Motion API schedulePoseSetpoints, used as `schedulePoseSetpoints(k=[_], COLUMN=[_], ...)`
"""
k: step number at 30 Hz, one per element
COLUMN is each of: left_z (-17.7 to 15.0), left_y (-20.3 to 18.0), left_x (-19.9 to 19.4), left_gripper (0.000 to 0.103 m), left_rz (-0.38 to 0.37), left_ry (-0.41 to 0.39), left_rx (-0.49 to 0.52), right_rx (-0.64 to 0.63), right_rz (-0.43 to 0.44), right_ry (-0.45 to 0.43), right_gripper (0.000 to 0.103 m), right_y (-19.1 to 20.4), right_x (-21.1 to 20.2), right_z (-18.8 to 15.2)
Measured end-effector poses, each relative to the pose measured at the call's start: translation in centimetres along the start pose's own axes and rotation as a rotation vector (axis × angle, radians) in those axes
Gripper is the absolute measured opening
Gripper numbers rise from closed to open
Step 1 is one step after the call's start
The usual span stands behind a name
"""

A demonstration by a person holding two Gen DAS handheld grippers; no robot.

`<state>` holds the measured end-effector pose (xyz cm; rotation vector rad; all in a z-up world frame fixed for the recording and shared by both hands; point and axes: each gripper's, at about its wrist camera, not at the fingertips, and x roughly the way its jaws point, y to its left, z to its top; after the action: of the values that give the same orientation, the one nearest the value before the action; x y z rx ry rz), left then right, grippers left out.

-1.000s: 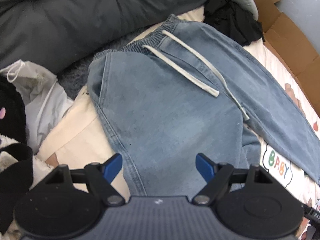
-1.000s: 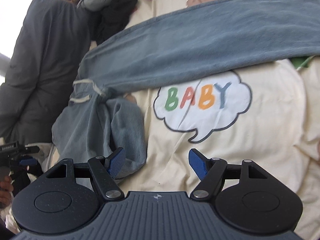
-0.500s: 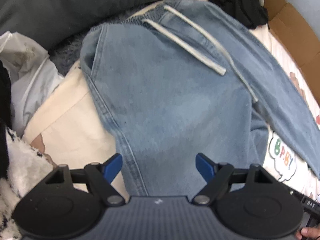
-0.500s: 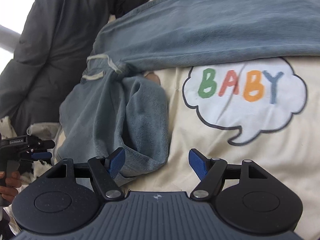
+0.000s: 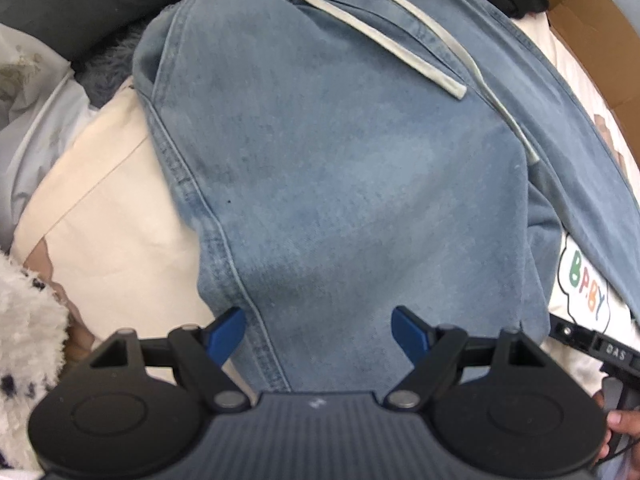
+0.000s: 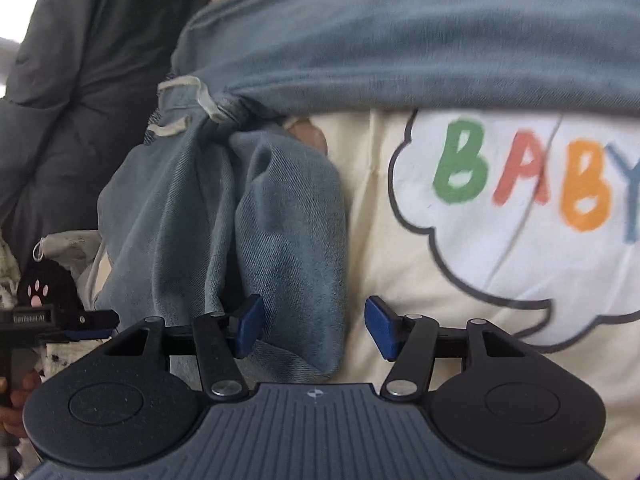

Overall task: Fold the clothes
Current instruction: 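Move the right tool to the bunched jeans leg near the drawstring, then close the right tool on the bunched jeans leg fabric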

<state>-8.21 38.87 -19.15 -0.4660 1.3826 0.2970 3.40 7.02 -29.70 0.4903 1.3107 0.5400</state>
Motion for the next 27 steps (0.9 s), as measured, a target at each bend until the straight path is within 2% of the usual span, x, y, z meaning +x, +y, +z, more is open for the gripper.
schedulePoseSetpoints(k=[2, 4, 5, 6, 7, 11, 17, 23, 27], left_z=[0.0, 0.0, 0.1, 0.1, 0.1, 0.0, -0.1, -0.1, 0.2], left_y=[0.5, 0.9, 1.1, 1.2, 1.3, 1.5, 1.3, 1.3, 2.1], left_x=[0.3, 0.5, 0.6, 0.7, 0.8, 0.8, -0.1, -1.1, -1.4], left_gripper=[0.082, 0.082, 0.082, 0.082, 0.082, 0.082, 0.082, 0.082, 0.082], left_rz=[-0.013, -0.024, -0.029, -0.031, -0.031, -0.022, -0.011, -0.019, -0.005], left_ry=[0.005, 0.008, 0.009, 0.011, 0.015, 0.020, 0.011, -0.003, -0.002], left_rx=[-0.026, -0.042, -0.047, -0.052, -0.056, -0.067, -0.061, 0.002, -0.003], right_rx=[-0.024, -0.056, -0.060, -0.060, -0.058, -0.041, 0.019, -0.009, 0.009], right_rz=[-0.001, -0.007, -0.016, -0.025, -0.040, -0.048, -0.015, -0.008, -0.003], right_ry=[0.011, 0.031, 0.035, 0.035, 0.031, 0.004, -0.062, -0.119, -0.144], right_gripper=[0.057, 0.021, 0.019, 0.007, 0.001, 0.000, 0.000, 0.000, 0.000], right_y=[0.4, 0.8, 0.9, 1.0, 1.0, 1.0, 0.5, 0.8, 0.5], right_x=[0.3, 0.5, 0.4, 0.2, 0.0, -1.3, -4.5, -7.0, -8.3], right_z=[0.2, 0.6, 0.6, 0.7, 0.7, 0.3, -0.3, -0.2, -0.1])
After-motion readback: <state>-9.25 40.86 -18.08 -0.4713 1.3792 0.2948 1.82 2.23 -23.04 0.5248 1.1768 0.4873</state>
